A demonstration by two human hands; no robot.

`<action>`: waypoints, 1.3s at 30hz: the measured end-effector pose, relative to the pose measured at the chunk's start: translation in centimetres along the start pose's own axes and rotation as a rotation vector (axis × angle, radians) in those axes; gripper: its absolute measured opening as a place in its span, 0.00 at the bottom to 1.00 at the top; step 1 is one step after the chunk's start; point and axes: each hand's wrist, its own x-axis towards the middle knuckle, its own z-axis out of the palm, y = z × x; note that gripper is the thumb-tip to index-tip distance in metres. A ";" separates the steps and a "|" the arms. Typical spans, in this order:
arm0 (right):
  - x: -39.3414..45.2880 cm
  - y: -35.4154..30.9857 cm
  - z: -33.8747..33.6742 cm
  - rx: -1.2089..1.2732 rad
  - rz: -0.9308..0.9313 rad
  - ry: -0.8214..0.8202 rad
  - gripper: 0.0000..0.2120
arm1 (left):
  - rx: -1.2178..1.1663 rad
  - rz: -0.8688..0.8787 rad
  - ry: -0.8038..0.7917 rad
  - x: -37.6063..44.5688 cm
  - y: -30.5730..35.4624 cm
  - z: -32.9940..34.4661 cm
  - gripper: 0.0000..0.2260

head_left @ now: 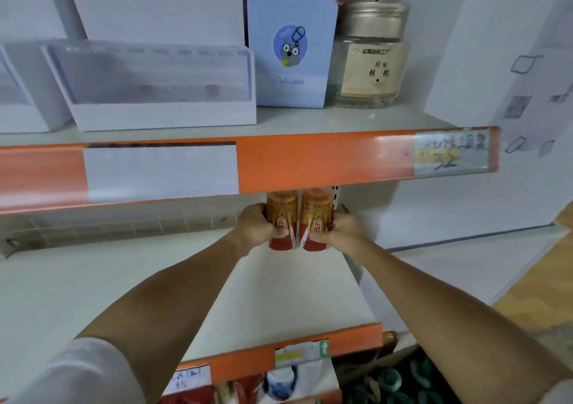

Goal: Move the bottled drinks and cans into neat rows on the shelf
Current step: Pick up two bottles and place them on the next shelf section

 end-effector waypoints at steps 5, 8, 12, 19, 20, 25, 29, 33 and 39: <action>2.5 0.7 0.0 -0.040 -0.014 0.000 0.15 | -0.004 -0.020 0.040 1.2 -0.2 0.7 0.24; 3.4 1.1 0.2 -0.035 -0.020 -0.020 0.16 | -0.013 -0.030 0.059 1.7 -0.6 1.2 0.26; 4.2 1.2 0.4 -0.031 -0.023 -0.041 0.17 | -0.047 -0.046 0.091 2.3 -1.1 1.5 0.26; 5.3 1.2 0.9 -0.027 -0.040 -0.036 0.21 | -0.062 -0.016 0.108 3.6 -1.9 1.7 0.23; 5.3 1.2 0.9 -0.020 -0.040 -0.036 0.23 | -0.063 -0.013 0.109 3.7 -2.0 1.7 0.23; 5.5 1.1 1.1 -0.023 -0.030 -0.033 0.26 | -0.095 -0.009 0.125 4.6 -2.5 1.9 0.25; 5.5 1.0 1.1 -0.029 -0.040 -0.051 0.26 | -0.090 -0.011 0.131 4.6 -2.9 2.0 0.27; 5.3 1.1 1.0 -0.032 -0.057 -0.057 0.26 | -0.081 0.001 0.146 4.4 -3.0 2.2 0.26; 5.0 1.1 1.2 -0.013 -0.043 -0.082 0.26 | -0.088 -0.005 0.140 4.1 -2.8 2.3 0.25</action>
